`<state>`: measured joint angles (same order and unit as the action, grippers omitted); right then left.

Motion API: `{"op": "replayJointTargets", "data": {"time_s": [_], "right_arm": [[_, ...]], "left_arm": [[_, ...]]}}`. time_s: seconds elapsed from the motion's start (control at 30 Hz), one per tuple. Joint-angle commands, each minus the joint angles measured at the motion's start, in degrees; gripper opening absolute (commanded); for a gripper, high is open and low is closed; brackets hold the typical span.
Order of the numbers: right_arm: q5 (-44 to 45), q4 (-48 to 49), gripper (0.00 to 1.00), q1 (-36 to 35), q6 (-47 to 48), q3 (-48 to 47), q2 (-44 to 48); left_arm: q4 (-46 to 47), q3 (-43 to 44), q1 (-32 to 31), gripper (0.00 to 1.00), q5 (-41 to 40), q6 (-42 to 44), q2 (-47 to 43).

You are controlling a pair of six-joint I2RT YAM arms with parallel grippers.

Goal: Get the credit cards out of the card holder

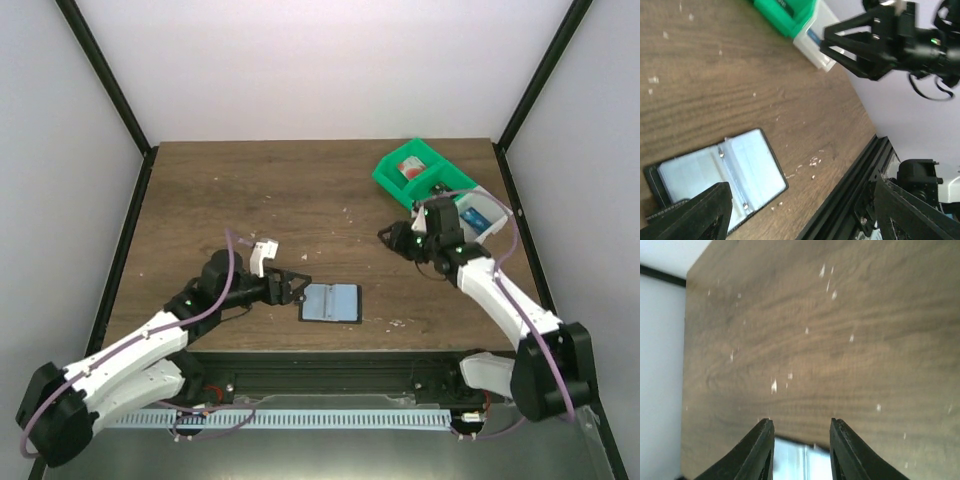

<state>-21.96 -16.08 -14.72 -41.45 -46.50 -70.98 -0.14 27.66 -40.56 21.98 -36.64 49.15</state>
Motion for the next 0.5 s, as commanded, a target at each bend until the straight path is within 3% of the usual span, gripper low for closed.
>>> {"op": "replayJointTargets", "data": {"time_s": [0.0,0.2,0.47], "right_arm": [[-1.00,2.40,0.31,-4.59,-2.17,6.85,8.11],[-1.65,7.42,0.30,-10.55,-6.20,16.16,12.13],[-1.51,15.50,0.30,-18.06,-8.92,21.20,6.44]], "left_arm": [[10.79,-3.15,-0.40,0.81,3.23,-7.31,4.82],[19.43,-4.74,-0.91,0.87,5.13,-11.59,13.55],[29.98,-4.32,-3.47,0.93,3.41,-16.70,27.31]]}}
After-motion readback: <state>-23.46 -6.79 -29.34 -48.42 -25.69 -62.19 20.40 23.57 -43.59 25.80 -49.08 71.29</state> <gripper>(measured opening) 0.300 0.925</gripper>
